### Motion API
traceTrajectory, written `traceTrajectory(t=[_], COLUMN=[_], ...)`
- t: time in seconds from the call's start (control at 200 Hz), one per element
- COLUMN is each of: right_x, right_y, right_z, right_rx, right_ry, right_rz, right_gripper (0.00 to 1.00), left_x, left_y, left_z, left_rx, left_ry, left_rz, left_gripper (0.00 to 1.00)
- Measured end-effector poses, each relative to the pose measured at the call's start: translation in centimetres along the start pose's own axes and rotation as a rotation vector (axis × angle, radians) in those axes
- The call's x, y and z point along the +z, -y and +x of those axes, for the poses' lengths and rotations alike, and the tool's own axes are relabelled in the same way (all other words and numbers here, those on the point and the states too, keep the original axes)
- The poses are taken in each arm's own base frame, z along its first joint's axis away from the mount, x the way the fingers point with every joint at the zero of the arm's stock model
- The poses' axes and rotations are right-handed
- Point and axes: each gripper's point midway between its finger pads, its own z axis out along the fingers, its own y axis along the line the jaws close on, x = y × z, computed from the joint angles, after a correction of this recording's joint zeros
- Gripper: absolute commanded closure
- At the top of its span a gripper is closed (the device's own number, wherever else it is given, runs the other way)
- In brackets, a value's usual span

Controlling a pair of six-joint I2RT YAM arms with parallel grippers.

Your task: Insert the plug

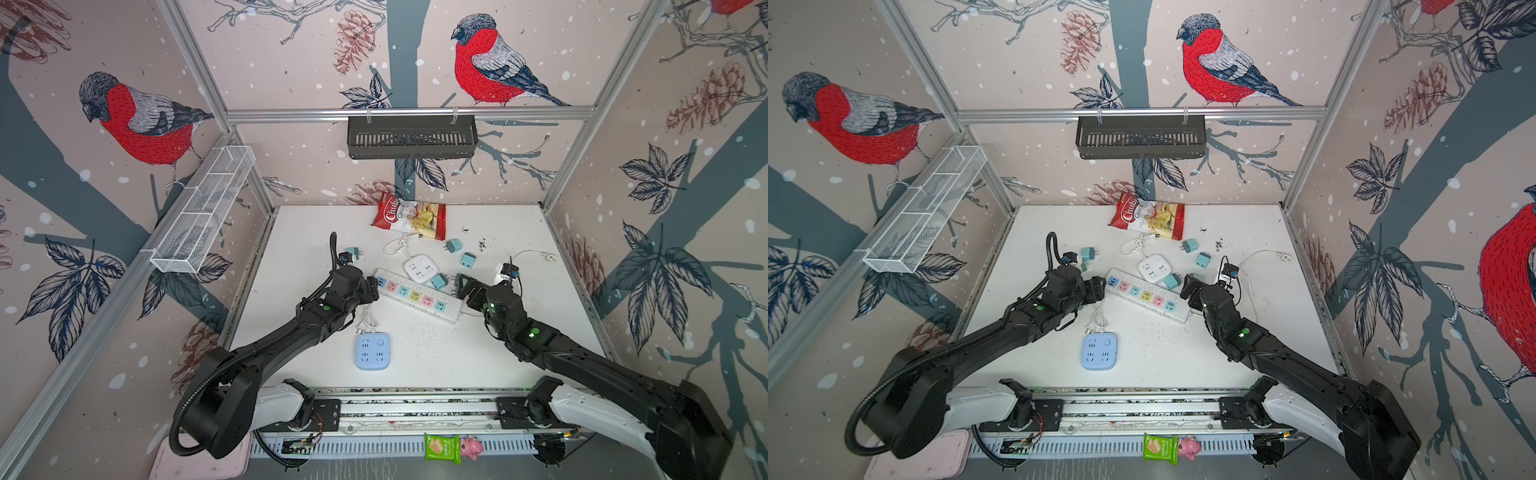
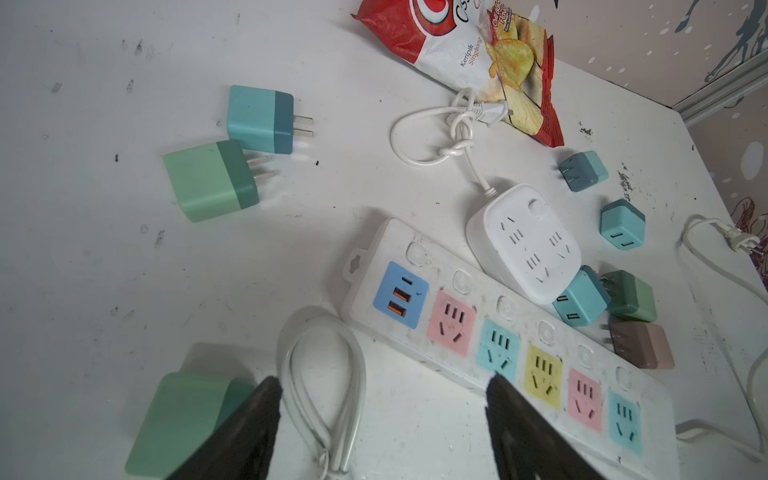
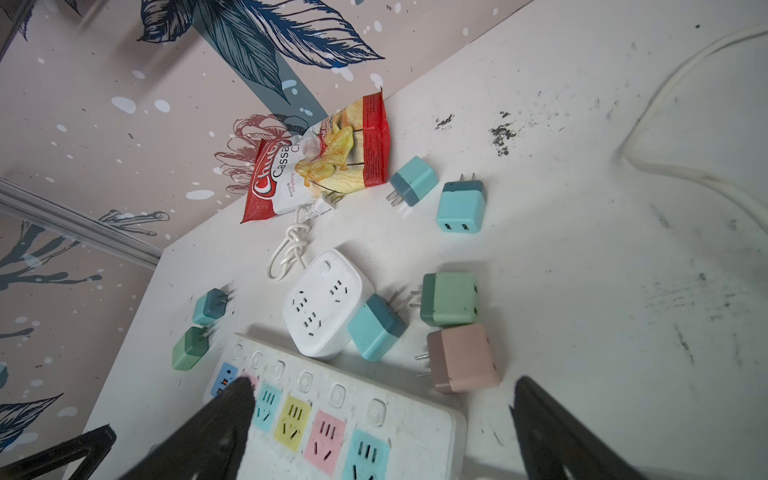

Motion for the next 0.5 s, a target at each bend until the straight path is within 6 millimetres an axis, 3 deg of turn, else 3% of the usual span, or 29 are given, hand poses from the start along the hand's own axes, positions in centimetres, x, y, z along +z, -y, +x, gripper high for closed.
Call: traceTrajectory(t=[0.5], right_x=[1.7], right_y=[-0.5], right_z=[4.4], right_rx=[-0.018], right_ry=[-0.152], right_rz=[0.035], right_gripper=[0.04], left_x=[6.4], left_y=[0.6], left_z=[0.7], left_rx=[0.06], left_ry=[-0.148], left_rz=[-0.098], left_gripper=[0.22])
